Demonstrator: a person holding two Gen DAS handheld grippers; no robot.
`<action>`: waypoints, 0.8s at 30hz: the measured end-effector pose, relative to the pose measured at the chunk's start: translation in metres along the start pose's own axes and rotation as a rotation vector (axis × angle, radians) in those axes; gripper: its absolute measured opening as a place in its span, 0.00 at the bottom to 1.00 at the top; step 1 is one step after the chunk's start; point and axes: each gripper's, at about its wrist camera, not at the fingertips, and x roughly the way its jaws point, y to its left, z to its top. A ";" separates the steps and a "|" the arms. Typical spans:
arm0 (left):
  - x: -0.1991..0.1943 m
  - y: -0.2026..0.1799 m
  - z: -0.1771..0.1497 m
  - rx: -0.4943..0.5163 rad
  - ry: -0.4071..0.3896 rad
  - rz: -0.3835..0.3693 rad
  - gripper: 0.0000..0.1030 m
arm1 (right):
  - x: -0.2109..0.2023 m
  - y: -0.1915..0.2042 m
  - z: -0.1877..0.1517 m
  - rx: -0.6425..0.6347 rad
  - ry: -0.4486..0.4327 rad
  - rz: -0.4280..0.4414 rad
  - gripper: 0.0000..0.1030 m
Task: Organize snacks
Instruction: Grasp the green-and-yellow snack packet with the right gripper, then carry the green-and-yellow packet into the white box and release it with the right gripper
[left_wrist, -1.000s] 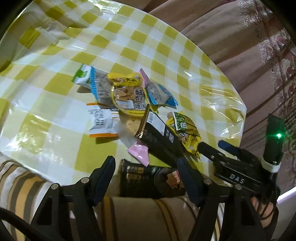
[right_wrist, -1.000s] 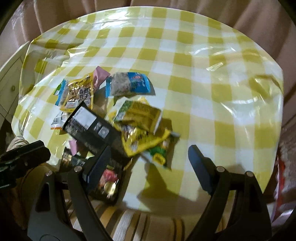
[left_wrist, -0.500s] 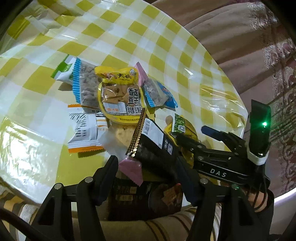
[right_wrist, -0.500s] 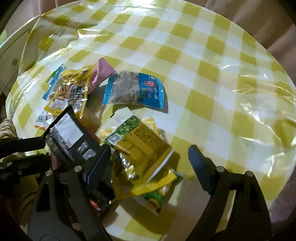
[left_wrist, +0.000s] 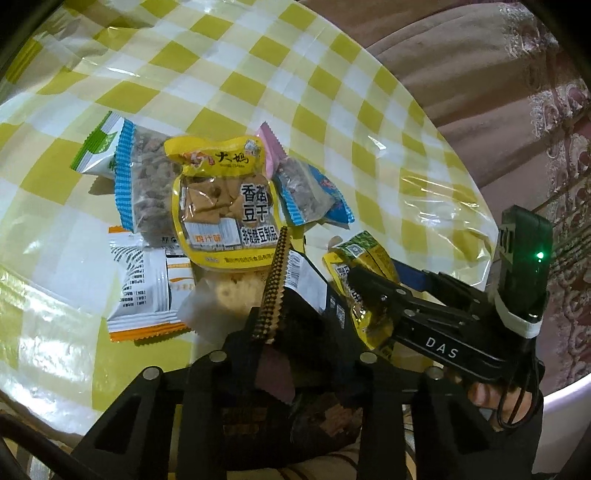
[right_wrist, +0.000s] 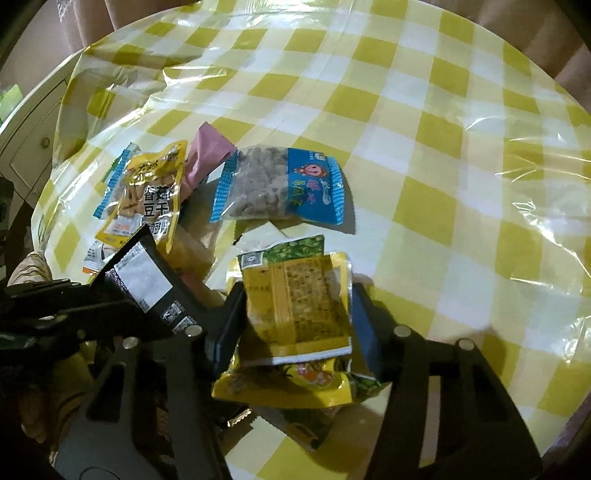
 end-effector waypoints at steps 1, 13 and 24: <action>-0.001 -0.001 0.000 0.005 -0.005 -0.002 0.29 | -0.002 -0.002 -0.001 0.015 -0.007 0.001 0.51; -0.014 -0.007 -0.002 0.024 -0.061 -0.062 0.17 | -0.036 -0.025 -0.016 0.145 -0.071 0.000 0.43; -0.046 -0.006 -0.009 -0.005 -0.140 -0.101 0.14 | -0.073 -0.033 -0.047 0.228 -0.107 -0.026 0.43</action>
